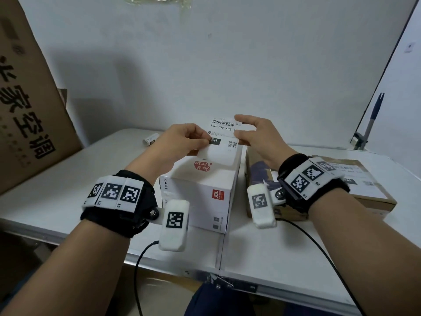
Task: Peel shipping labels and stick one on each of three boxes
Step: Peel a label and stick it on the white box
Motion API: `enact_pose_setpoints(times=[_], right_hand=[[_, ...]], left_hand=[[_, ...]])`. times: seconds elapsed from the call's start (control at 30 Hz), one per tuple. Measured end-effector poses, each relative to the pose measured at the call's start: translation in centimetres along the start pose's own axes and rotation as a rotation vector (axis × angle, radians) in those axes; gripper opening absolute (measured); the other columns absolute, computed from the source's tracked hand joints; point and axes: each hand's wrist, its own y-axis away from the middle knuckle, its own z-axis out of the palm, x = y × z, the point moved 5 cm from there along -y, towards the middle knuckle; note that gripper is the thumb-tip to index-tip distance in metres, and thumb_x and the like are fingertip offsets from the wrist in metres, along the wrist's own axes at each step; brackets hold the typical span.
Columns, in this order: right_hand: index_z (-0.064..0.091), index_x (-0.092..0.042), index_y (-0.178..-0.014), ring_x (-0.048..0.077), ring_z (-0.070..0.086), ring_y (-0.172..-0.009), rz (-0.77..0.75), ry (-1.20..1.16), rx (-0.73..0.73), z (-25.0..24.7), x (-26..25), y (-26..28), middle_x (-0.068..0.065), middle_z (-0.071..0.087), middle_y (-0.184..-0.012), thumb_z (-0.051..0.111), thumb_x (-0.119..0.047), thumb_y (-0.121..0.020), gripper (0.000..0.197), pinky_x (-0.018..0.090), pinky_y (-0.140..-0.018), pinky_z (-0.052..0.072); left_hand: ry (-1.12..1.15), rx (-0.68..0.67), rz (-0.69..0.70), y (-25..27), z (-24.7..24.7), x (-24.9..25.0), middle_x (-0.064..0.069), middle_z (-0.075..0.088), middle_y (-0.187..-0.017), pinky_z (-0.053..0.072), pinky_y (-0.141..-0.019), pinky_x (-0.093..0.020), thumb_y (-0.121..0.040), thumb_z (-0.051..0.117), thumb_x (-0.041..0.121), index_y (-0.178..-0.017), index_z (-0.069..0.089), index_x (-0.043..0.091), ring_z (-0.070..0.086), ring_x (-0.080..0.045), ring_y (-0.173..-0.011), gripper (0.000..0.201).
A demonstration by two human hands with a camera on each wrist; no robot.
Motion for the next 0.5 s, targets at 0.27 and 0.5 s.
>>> enact_pose_setpoints(times=[0.27, 0.5], right_hand=[[0.058, -0.015, -0.129, 0.019, 0.07, -0.097, -0.024, 0.122, -0.063, 1.2, 0.6, 0.2, 0.009, 0.062, -0.127, 0.068, -0.004, -0.083, 0.049, 0.026, -0.089, 0.054], [0.058, -0.011, -0.131, 0.021, 0.071, -0.095, 0.029, 0.117, -0.089, 1.5, 0.5, 0.2, 0.005, 0.059, -0.132, 0.069, -0.001, -0.083, 0.05, 0.031, -0.094, 0.054]], left_hand=[[-0.053, -0.068, -0.137, 0.6, -0.6, -1.4, 0.0, 0.063, -0.084, 0.059, -0.066, -0.022, -0.085, 0.066, -0.001, -0.09, 0.068, 0.012, 0.062, -0.012, -0.066, 0.014], [0.088, -0.066, -0.202, 0.9, -0.9, -1.6, -0.005, 0.069, -0.091, 0.053, -0.053, -0.012, -0.086, 0.062, -0.007, -0.101, 0.067, -0.002, 0.067, -0.008, -0.058, 0.016]])
